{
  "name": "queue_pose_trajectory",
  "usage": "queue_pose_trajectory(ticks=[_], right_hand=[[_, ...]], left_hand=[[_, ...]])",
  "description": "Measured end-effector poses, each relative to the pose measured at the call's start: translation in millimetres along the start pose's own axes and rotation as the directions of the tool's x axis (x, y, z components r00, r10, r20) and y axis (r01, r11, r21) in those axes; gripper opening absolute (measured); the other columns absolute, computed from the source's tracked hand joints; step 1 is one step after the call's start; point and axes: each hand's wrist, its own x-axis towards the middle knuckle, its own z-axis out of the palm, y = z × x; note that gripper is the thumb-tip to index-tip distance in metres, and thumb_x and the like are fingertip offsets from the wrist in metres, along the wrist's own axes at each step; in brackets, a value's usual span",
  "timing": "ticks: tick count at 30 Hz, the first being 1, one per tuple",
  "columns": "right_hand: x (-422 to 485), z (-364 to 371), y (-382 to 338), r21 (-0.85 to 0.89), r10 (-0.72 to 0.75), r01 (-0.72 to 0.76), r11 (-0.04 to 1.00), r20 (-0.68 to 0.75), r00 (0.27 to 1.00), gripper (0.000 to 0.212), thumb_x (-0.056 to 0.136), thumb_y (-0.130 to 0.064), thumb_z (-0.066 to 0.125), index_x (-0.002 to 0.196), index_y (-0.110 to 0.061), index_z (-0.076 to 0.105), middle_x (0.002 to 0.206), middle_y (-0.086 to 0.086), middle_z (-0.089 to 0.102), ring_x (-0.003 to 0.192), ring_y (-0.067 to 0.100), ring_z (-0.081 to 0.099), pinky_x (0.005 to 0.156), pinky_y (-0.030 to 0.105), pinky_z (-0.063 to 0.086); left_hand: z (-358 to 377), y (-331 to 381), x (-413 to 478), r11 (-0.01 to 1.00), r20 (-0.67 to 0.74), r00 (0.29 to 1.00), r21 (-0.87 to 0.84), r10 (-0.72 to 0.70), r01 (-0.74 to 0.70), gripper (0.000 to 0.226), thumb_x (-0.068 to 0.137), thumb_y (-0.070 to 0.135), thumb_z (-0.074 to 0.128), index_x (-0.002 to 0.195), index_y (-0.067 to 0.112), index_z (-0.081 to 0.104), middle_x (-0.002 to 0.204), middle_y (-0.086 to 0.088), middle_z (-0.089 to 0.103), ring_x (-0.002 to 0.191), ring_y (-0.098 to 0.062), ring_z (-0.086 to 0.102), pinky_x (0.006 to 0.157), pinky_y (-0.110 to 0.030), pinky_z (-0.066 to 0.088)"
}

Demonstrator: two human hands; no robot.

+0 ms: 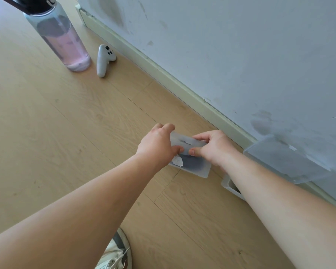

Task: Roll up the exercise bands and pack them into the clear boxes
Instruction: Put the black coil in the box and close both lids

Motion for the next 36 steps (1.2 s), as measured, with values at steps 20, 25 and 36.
queue_pose_trajectory(ticks=[20,25,36], right_hand=[[-30,16,22,-0.160,-0.137,0.129,0.979,-0.035,0.990,0.039,0.085,-0.025,0.083,0.122,-0.035,0.074,0.120,-0.009,0.069,0.108,0.012,0.063,0.094,0.024,0.048],[-45,21,29,-0.150,-0.201,0.185,0.971,-0.093,0.975,0.036,0.086,-0.022,0.081,0.121,-0.031,0.076,0.118,-0.006,0.073,0.102,0.012,0.066,0.092,0.020,0.048],[-58,33,39,-0.149,-0.248,0.226,0.963,-0.153,0.957,0.038,0.088,-0.020,0.079,0.125,-0.029,0.074,0.136,-0.008,0.068,0.112,0.003,0.056,0.097,0.010,0.034]], left_hand=[[4,-28,-26,0.978,-0.116,0.993,-0.211,-0.014,-0.011,0.052,0.060,0.046,0.095,0.091,0.026,0.059,0.098,0.013,0.049,0.087,-0.005,0.052,0.068,-0.025,0.043],[10,-35,-36,0.950,-0.115,0.993,-0.309,0.022,-0.057,0.041,0.070,0.036,0.093,0.096,0.025,0.064,0.102,0.013,0.049,0.091,-0.004,0.053,0.075,-0.026,0.048],[-9,-50,-37,0.926,-0.023,0.995,-0.365,0.096,-0.098,0.025,0.087,0.010,0.080,0.110,0.020,0.076,0.107,0.012,0.061,0.096,-0.014,0.069,0.074,0.000,0.044]])
